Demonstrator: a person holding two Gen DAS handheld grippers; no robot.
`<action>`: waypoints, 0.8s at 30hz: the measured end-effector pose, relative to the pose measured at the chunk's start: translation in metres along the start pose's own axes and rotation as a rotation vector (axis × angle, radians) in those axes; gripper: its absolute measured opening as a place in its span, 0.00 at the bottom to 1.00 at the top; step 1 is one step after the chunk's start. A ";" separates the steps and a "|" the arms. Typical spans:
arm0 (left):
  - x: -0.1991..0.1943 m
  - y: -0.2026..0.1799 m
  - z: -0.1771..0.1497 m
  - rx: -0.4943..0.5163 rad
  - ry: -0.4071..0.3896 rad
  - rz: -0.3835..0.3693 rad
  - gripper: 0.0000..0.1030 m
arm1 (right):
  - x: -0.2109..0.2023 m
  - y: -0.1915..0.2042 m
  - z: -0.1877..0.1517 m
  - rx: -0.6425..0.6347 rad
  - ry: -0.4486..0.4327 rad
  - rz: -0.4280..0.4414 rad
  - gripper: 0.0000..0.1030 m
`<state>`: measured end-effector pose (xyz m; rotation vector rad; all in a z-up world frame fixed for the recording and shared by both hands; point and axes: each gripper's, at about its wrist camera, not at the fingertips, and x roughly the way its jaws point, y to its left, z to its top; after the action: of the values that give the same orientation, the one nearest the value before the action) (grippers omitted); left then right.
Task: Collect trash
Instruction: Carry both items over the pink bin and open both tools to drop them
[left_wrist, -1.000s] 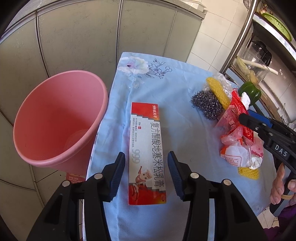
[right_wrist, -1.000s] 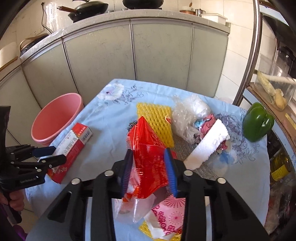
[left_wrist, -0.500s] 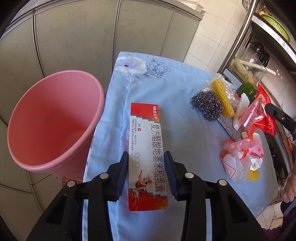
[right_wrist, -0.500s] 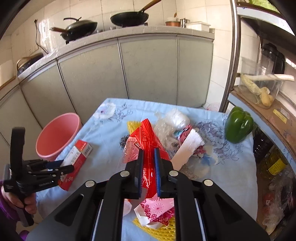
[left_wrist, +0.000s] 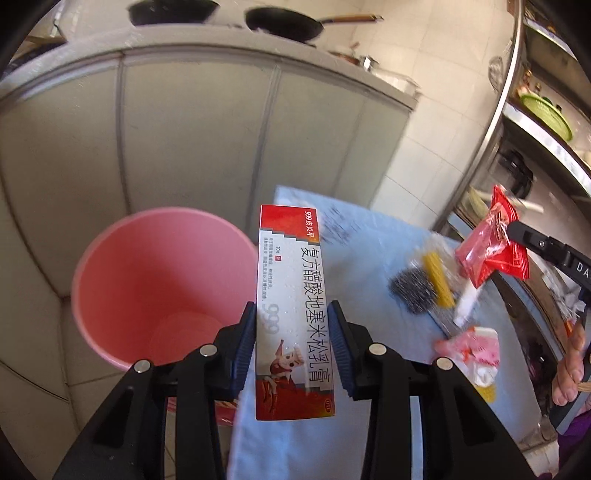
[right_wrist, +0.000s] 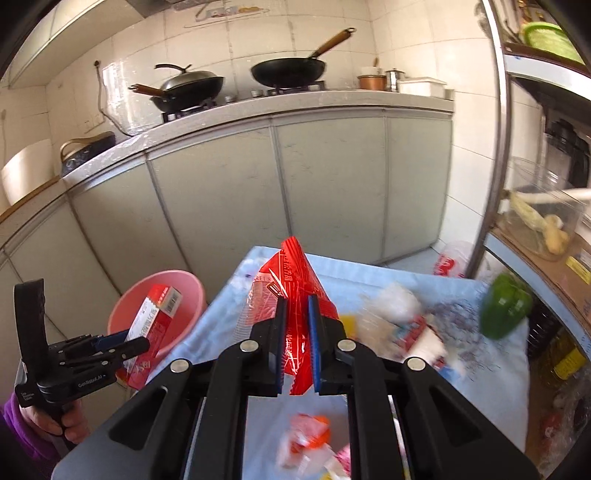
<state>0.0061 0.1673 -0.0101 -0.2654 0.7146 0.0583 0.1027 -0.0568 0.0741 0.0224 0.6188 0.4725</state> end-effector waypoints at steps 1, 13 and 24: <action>-0.004 0.007 0.004 -0.010 -0.017 0.021 0.37 | 0.007 0.009 0.005 -0.009 0.000 0.030 0.11; 0.013 0.083 0.019 -0.179 0.009 0.207 0.37 | 0.104 0.126 0.027 -0.120 0.064 0.295 0.11; 0.047 0.112 0.017 -0.232 0.095 0.274 0.38 | 0.188 0.167 -0.001 -0.085 0.228 0.375 0.12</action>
<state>0.0365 0.2779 -0.0525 -0.3924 0.8363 0.3932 0.1659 0.1734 -0.0040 0.0036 0.8222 0.8722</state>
